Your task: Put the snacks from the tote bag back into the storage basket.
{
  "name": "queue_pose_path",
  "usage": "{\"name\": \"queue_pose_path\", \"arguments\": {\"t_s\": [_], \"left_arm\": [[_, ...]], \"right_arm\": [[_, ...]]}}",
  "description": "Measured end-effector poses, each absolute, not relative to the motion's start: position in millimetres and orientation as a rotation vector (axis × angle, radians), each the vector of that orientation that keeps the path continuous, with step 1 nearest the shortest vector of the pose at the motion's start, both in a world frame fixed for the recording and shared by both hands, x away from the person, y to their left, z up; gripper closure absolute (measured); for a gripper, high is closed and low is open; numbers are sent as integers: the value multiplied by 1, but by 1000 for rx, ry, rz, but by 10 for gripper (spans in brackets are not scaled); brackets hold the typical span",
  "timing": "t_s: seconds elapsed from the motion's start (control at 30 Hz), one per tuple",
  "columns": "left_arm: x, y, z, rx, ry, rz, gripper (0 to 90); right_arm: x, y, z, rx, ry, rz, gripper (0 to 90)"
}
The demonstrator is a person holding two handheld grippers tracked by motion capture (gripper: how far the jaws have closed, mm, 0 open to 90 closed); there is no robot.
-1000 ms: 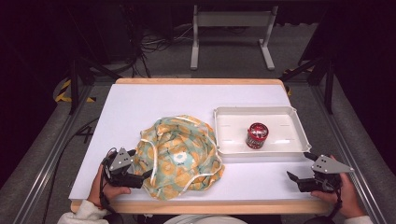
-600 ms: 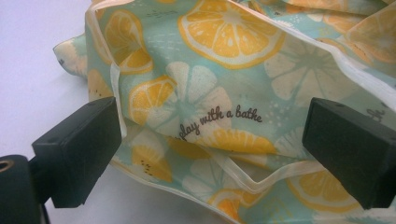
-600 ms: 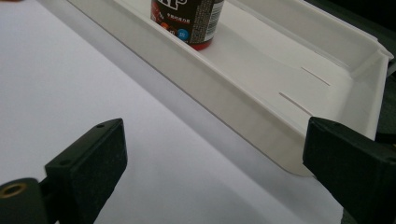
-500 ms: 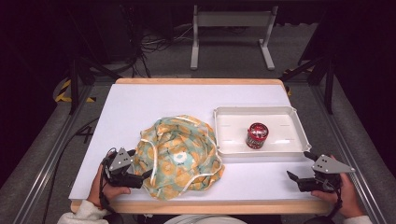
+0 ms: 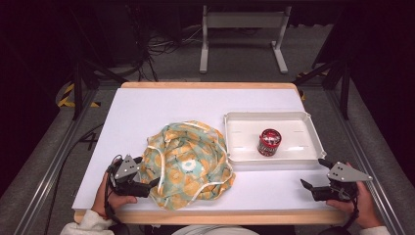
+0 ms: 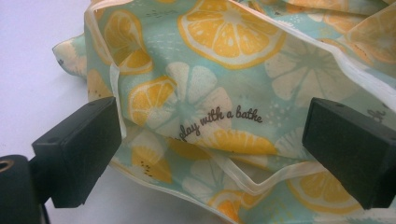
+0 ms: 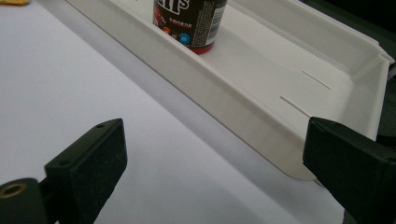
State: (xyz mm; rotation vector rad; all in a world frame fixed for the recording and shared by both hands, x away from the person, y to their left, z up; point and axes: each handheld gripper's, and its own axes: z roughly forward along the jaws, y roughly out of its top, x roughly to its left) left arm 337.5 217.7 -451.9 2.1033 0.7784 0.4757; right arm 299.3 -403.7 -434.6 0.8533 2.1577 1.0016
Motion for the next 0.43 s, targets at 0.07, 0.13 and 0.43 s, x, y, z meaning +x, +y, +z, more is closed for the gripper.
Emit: {"name": "queue_pose_path", "arguments": {"t_s": [0.07,0.13,0.43], "left_arm": [[338,218,-452,2103,778,476,52],[338,217,-452,2105,779,471,52],[337,219,-451,2098,782,479,53]], "right_arm": [[300,-404,-434,852,2158,1003,70],[300,-404,-434,852,2158,1006,70],[301,-402,-432,847,2164,1017,69]]}}
